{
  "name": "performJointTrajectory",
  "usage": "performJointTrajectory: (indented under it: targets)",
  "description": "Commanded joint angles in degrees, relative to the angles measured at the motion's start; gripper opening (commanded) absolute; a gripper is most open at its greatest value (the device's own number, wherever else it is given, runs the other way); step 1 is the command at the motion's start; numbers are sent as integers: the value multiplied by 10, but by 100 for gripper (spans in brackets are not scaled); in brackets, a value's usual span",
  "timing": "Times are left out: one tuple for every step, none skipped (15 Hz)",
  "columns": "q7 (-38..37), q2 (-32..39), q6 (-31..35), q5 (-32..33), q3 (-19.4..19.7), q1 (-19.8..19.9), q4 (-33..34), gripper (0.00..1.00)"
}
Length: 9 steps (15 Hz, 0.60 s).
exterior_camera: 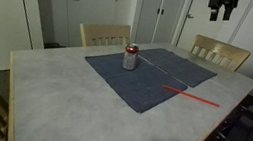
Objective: Put the straw in the can
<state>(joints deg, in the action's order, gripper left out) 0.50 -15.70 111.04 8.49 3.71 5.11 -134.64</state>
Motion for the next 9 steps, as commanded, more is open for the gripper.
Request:
performJointTrajectory:
  targets:
    - [0,0,-1,0,1,-1,1,100]
    - [0,0,-1,0,1,-1,1,100]
    - [0,0,-1,0,1,-1,1,100]
    - [0,0,-1,0,1,-1,1,100]
    - [2,4,0,-1,2,-1,4,100]
    - [5,7,0,-1,3,-2,7,100]
    - [6,9,0,-2,3,-2,9,100]
    - [7,11,0,-2,3,-2,11,100]
    - [8,13,2,-1,3,-2,12,100]
